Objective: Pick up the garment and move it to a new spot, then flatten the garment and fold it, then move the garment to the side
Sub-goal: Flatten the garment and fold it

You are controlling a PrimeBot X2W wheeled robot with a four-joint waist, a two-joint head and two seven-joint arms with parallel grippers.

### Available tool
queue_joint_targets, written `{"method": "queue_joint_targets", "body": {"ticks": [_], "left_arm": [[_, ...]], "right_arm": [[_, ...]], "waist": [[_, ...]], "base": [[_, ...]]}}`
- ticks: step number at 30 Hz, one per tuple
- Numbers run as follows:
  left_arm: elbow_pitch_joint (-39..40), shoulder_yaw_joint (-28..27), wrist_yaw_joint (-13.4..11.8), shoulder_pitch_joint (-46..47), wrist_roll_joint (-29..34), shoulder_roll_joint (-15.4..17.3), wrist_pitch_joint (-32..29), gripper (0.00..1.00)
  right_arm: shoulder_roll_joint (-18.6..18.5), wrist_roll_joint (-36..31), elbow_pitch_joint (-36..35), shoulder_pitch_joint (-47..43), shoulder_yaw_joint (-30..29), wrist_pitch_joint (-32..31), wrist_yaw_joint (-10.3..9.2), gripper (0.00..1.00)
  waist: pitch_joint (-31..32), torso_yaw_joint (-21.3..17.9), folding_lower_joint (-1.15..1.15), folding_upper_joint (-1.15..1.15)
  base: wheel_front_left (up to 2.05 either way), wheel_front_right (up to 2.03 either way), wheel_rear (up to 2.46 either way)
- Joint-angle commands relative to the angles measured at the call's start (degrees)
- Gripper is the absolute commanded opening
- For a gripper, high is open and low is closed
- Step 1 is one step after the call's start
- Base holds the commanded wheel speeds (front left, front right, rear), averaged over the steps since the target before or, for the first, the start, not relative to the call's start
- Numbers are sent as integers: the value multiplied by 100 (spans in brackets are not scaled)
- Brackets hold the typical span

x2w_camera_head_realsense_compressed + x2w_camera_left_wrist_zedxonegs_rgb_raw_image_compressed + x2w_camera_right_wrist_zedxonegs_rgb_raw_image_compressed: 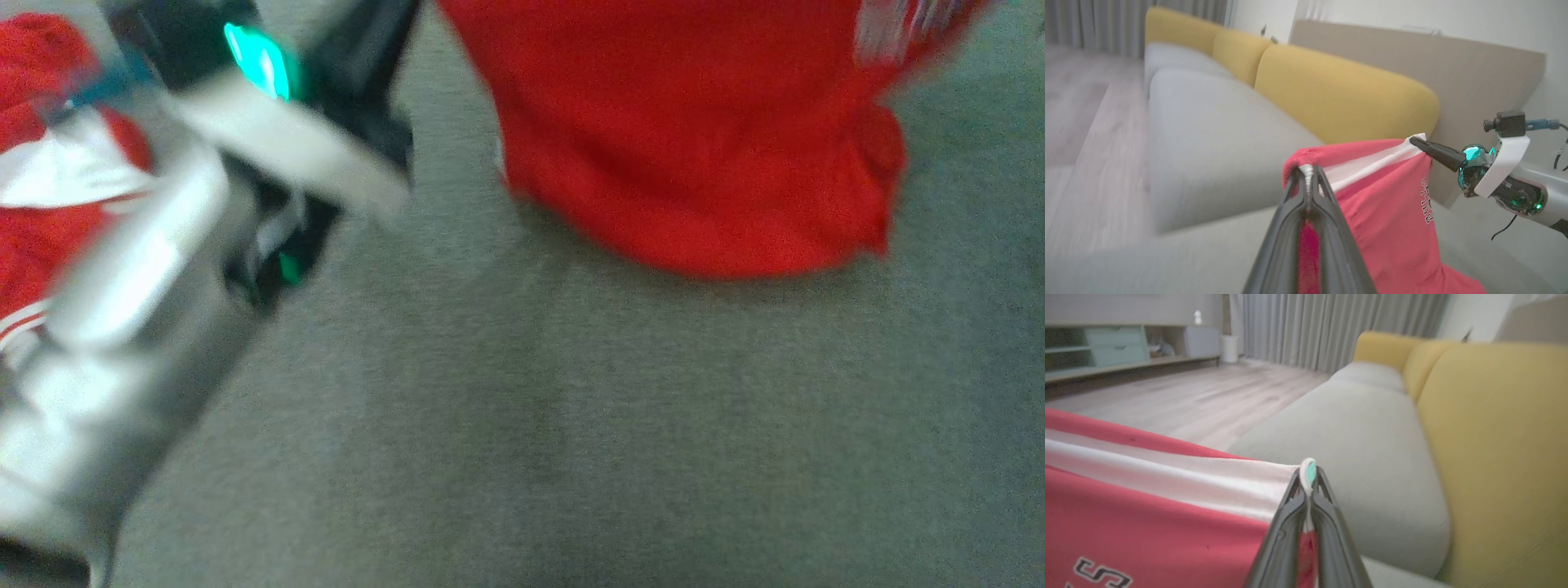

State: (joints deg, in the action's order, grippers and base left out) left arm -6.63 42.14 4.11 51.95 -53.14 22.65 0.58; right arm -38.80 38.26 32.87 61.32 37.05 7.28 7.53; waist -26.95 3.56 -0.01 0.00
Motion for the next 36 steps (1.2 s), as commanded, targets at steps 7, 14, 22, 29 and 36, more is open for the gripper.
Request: {"method": "queue_joint_targets", "body": {"ticks": [7, 14, 22, 29, 36], "left_arm": [[-547, -576, 145, 2462, 791, -178, 489, 0], [-1270, -201, 294, 3159, 1419, -309, 1211, 0], [-1021, 339, 306, 1107, 1968, 81, 1436, 0], [-255, 416, 31, -1734, 2428, 264, 1441, 0], [528, 92, -230, -3714, 2360, 363, 1441, 0]], "right_arm": [[-230, -946, 61, 1352, -1289, 634, -4, 0], [-75, -1564, -514, 1253, -2117, 749, -4, 0], [414, -1548, -1381, -1428, -2703, 763, -4, 0], [1299, -1792, -2701, -4536, -3697, 770, -4, 0], [1852, -1842, -3996, -6712, -4201, 664, -4, 0]], "waist": [[-424, -827, 1, 0], [-416, -1173, 1, 0], [-56, -1164, 1, 0], [383, -1090, 1, 0], [837, -1059, 1, 0]], "base": [[0, 0, 0], [0, 0, 0], [0, 0, 0], [0, 0, 0], [0, 0, 0]]}}
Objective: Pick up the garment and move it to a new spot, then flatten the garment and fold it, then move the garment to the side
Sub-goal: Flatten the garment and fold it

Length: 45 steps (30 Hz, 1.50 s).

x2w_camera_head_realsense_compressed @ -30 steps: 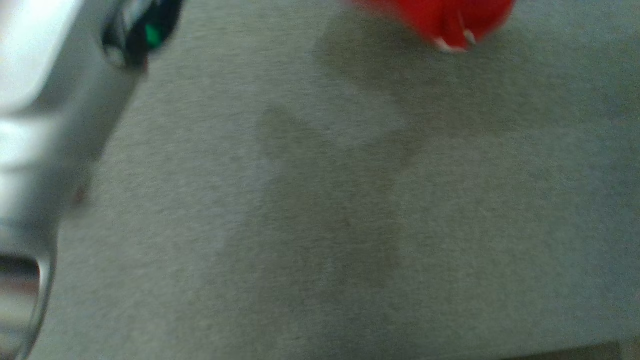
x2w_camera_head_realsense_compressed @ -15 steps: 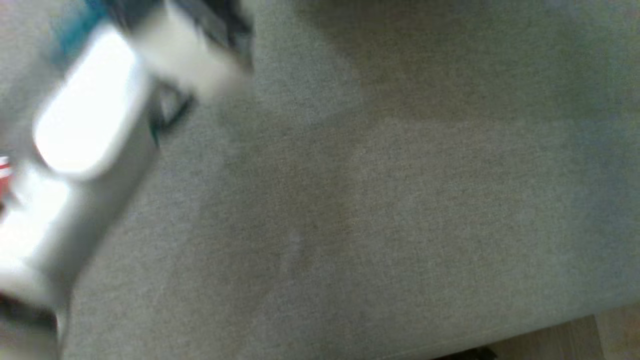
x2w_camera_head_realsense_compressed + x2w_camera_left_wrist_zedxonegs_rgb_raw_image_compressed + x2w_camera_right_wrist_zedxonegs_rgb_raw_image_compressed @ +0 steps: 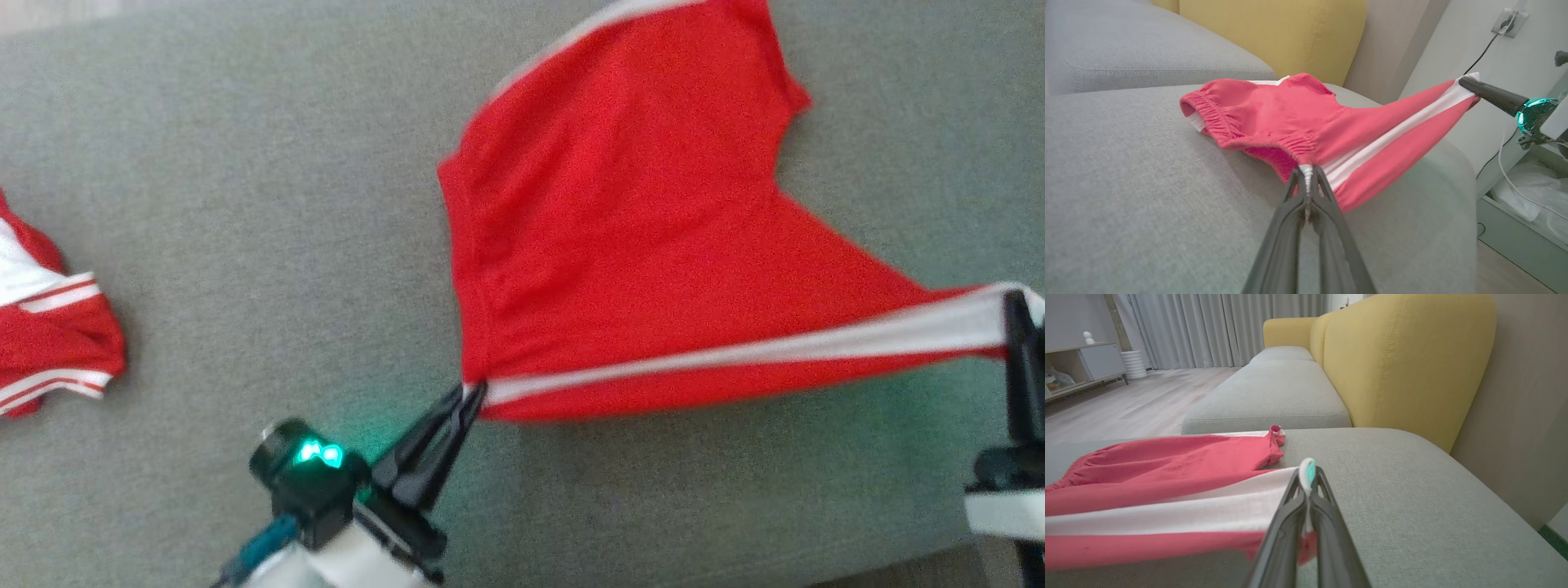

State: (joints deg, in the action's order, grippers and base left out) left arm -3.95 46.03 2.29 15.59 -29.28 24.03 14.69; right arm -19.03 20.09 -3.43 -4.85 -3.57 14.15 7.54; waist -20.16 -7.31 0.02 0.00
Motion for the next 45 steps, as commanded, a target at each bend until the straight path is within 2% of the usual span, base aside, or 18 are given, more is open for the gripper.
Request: {"method": "queue_joint_targets", "body": {"ticks": [1, 4, 7, 13, 20, 25, 26, 30, 31, 32, 33, 37, 42, 45], "left_arm": [[376, -321, -33, -216, -58, 237, 30, 0], [691, -470, 32, -315, -179, 208, 30, 0], [763, -552, 103, -168, -293, 146, 27, 0], [503, -713, 279, 891, -667, -239, -340, 0], [-309, -903, 380, 2346, -1093, -712, -951, 0], [-977, -990, 423, 3177, -1306, -968, -1231, 0], [-1224, -987, 436, 3422, -1340, -1061, -1278, 0], [-1660, -925, 461, 3748, -1333, -1187, -1248, 0], [-1748, -908, 469, 3787, -1351, -1218, -1215, 15], [-1828, -893, 474, 3821, -1343, -1235, -1158, 76], [-1899, -873, 479, 3840, -1334, -1250, -1092, 100], [-2122, -853, 413, 3721, -1131, -1233, -562, 100], [-2021, -905, -214, 3083, -454, -1090, -12, 100], [-1489, -1171, -617, 2461, -48, -1080, 25, 100]], "right_arm": [[-92, -59, -526, -253, -211, -71, -5, 0], [-52, -156, -917, -409, -319, -286, -5, 0], [-85, -215, -1014, -251, -347, -466, -5, 0], [-192, -283, -671, 986, -315, -1146, -5, 0], [-555, -389, 469, 2918, 28, -1684, -5, 0], [-794, -386, 1524, 4144, 478, -1637, -5, 0], [-840, -391, 1932, 4532, 671, -1587, -5, 0], [-809, -398, 2685, 5127, 1019, -1457, -5, 0], [-785, -370, 2851, 5234, 1123, -1403, -5, 14], [-752, -322, 3031, 5331, 1164, -1348, -5, 82], [-713, -275, 3171, 5417, 1196, -1236, -5, 100], [-522, 74, 3563, 5474, 1301, -712, -5, 100], [-367, 466, 3732, 5043, 1363, -399, -5, 100], [-338, 684, 3815, 4712, 1360, -461, -5, 100]], "waist": [[189, 57, -2, 0], [168, 163, -2, 0], [102, 247, -2, 0], [-327, 496, -2, 0], [-1034, 726, -2, 0], [-1418, 854, -2, 0], [-1525, 902, -2, 0], [-1661, 950, -2, 0], [-1674, 954, -2, 0], [-1681, 953, -2, 0], [-1678, 953, -2, 0], [-1491, 917, -2, 0], [-1069, 821, -2, 0], [-840, 824, -2, 0]], "base": [[0, 0, 0], [0, 0, 0], [0, 0, 0], [0, 0, 0], [0, 0, 0], [0, 0, 0], [0, 0, 0], [0, 0, 0], [0, 0, 0], [0, 0, 0], [0, 0, 0], [0, 0, 0], [0, 0, 0], [0, 0, 0]]}}
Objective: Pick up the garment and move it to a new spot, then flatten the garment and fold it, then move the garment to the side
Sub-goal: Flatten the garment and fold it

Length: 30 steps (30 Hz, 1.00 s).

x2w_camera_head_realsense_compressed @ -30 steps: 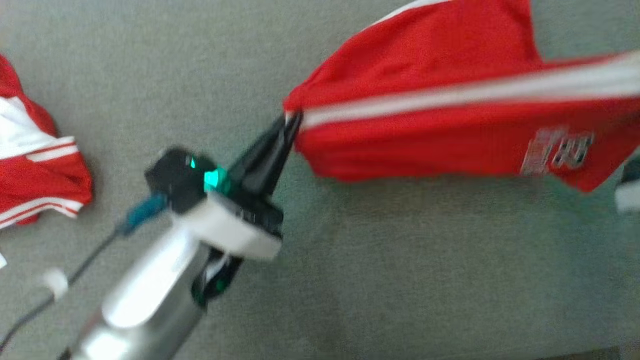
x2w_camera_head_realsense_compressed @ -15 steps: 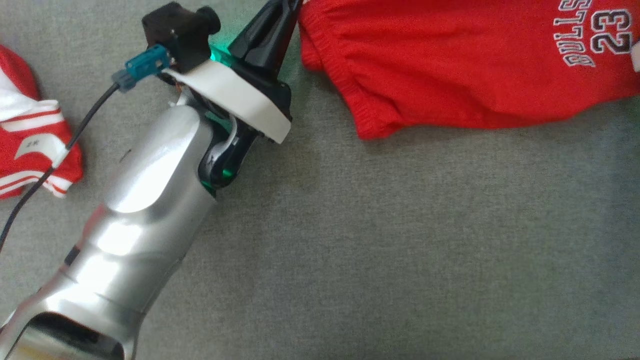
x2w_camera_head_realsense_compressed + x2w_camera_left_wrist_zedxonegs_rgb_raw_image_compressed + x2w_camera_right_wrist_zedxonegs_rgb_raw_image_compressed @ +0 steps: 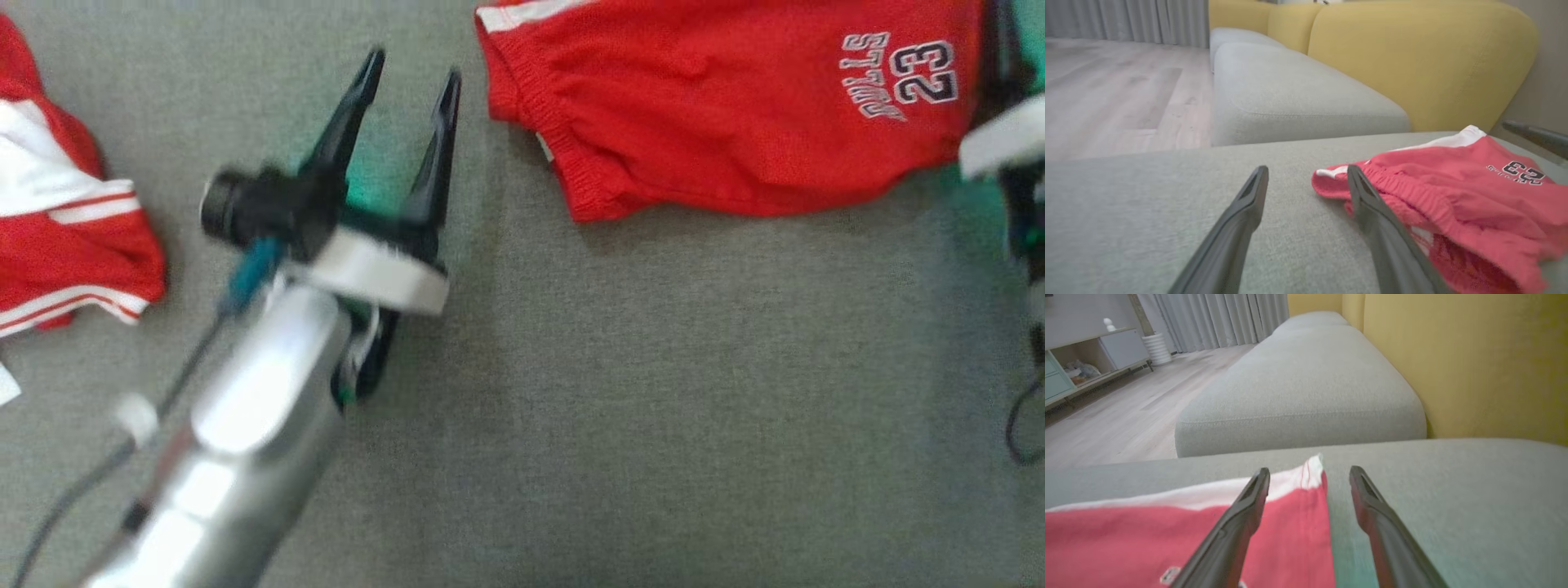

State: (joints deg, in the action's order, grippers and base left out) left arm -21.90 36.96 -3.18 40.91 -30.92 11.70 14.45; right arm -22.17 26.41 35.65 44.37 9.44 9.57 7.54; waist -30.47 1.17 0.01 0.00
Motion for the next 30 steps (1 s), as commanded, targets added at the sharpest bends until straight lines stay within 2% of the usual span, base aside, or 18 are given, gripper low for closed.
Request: {"method": "queue_joint_targets", "body": {"ticks": [1, 3, 8, 16, 17, 18, 19, 23, 30], "left_arm": [[552, -379, -170, -315, 272, 141, 50, 100], [981, -557, -310, -810, 567, 92, 52, 100], [1585, -861, -413, -1600, 979, -134, 53, 100], [1988, -1282, -179, -2299, 1446, -560, 54, 100], [2005, -1334, -156, -2342, 1494, -589, 54, 100], [2024, -1395, -140, -2385, 1535, -616, 54, 100], [2033, -1455, -116, -2425, 1568, -638, 54, 100], [2045, -1717, -40, -2595, 1643, -711, 54, 100], [2047, -2064, 103, -2778, 1802, -773, 54, 100]], "right_arm": [[-34, 92, -54, -301, 48, -24, -5, 100], [-50, 175, 71, -446, -10, -83, -5, 100], [-67, 402, 388, -573, -196, -203, -5, 100], [-89, 895, 1156, -556, -268, -868, -5, 100], [-79, 945, 1207, -550, -243, -939, -5, 92], [-74, 1002, 1247, -541, -242, -973, -5, 37], [-82, 1039, 1267, -539, -230, -978, -5, 0], [-226, 1131, 1214, -611, -141, -829, -5, 0], [-1001, 851, 1184, -777, -213, -564, -5, 0]], "waist": [[259, -8, -1, 0], [378, 65, -1, 0], [540, 350, -1, 0], [639, 955, -1, 0], [651, 984, -1, 0], [665, 997, -1, 0], [679, 1000, -1, 0], [778, 892, -1, 0], [869, 535, -1, 0]], "base": [[0, 0, 0], [0, 0, 0], [0, 0, 0], [0, 0, 0], [0, 0, 0], [0, 0, 0], [0, 0, 0], [0, 0, 0], [0, 0, 0]]}}
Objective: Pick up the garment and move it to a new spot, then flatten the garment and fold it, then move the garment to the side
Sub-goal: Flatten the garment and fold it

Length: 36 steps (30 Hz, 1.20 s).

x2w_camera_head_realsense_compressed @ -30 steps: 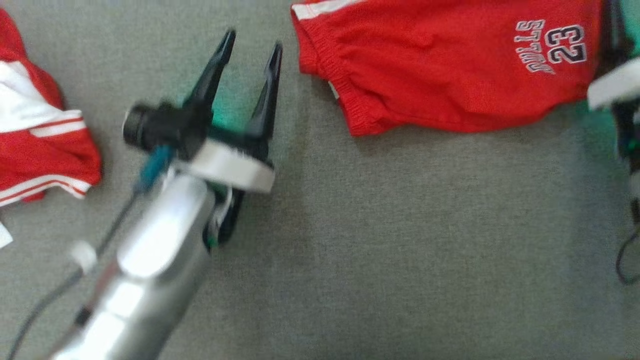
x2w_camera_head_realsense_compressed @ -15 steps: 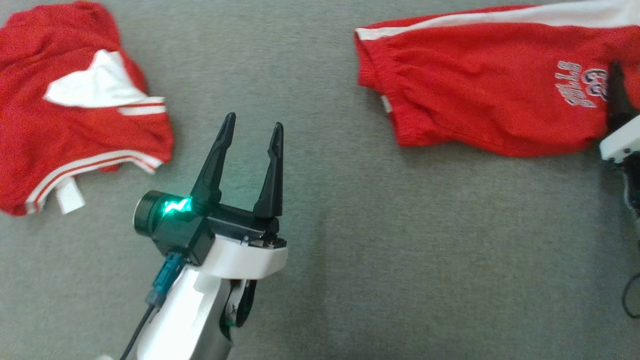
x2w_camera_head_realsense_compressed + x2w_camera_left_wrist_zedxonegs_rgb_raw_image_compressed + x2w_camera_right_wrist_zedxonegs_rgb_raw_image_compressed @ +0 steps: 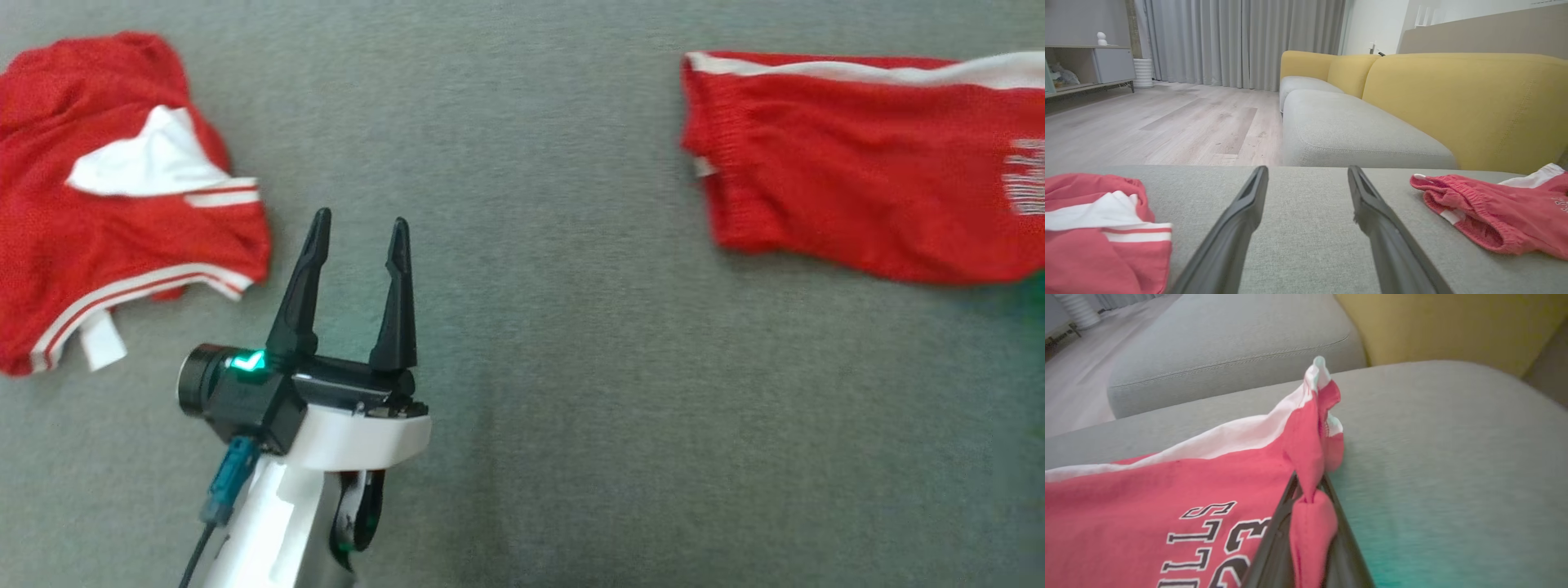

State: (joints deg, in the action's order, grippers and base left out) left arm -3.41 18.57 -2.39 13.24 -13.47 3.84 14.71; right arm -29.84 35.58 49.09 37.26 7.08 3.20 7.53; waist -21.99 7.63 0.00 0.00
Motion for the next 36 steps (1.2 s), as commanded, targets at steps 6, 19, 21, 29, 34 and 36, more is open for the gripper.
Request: {"method": "queue_joint_targets", "body": {"ticks": [6, 19, 21, 29, 34, 36], "left_arm": [[111, -393, 187, -13, 179, -10, 29, 100], [-100, -475, 384, 93, 291, -53, 29, 100], [-148, -462, 408, 126, 276, -62, 29, 100], [-319, -434, 378, 18, 138, -87, 29, 100], [-328, -586, 274, -290, 44, -92, 29, 100], [-307, -646, 243, -427, 23, -93, 29, 100]], "right_arm": [[-440, -218, -911, 54, 78, -106, -4, 0], [959, -468, -3107, 220, 1113, -1225, -4, 0], [1316, -363, -3092, 160, 1263, -1278, -4, 31], [1809, -147, -3025, -322, 1336, -435, -4, 100], [1516, -320, -3203, -1019, 1078, 530, -4, 100], [1450, -268, -3284, -1399, 992, 845, -4, 100]], "waist": [[46, -398, 0, 0], [12, -527, 0, 0], [-5, -464, 0, 0], [329, -308, 0, 0], [824, -395, 0, 0], [1050, -420, 0, 0]], "base": [[0, 0, 0], [0, 0, 0], [0, 0, 0], [0, 0, 0], [0, 0, 0], [0, 0, 0]]}}
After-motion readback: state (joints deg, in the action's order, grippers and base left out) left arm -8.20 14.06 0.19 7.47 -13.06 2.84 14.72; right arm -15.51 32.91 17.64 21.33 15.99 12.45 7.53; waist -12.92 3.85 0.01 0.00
